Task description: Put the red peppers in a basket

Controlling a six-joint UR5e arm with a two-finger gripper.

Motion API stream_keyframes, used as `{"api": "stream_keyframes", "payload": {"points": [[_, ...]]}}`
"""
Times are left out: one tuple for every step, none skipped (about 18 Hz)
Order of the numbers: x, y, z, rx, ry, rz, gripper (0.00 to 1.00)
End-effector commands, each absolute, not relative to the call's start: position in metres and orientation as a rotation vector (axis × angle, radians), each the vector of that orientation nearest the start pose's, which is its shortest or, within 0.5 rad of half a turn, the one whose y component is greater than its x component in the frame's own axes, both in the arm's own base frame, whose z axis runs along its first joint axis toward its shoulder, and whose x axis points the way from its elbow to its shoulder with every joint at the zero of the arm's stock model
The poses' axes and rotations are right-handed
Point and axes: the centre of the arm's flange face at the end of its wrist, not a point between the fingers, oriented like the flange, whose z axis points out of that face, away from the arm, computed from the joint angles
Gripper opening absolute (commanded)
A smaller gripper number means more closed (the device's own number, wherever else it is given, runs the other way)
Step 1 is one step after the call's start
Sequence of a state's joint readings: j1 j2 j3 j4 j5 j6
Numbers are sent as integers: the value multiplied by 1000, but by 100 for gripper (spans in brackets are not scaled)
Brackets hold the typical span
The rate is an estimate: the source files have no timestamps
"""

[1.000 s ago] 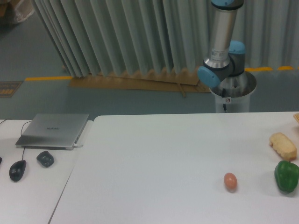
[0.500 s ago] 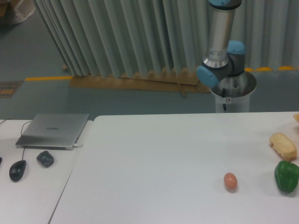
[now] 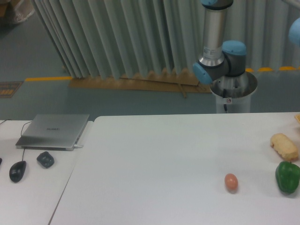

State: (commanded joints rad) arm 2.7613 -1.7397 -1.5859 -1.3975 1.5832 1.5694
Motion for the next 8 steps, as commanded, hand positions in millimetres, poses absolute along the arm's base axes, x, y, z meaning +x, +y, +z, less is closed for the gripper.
{"api": "stream_keyframes", "payload": {"points": [[-455,329,406,-3097,589,-26,100],[-442,333,401,-3104,556,-42,100],[-433,340,402,-3112,526,-41,100],[-424,346,402,-3119,497,-48,100],[-419,351,402,-3122,476,-45,100],[-418,352,404,-3122,478,-45,100],[-418,351,404,-3121,478,-43,100],[-417,352,404,-3122,480,-47,100]]}}
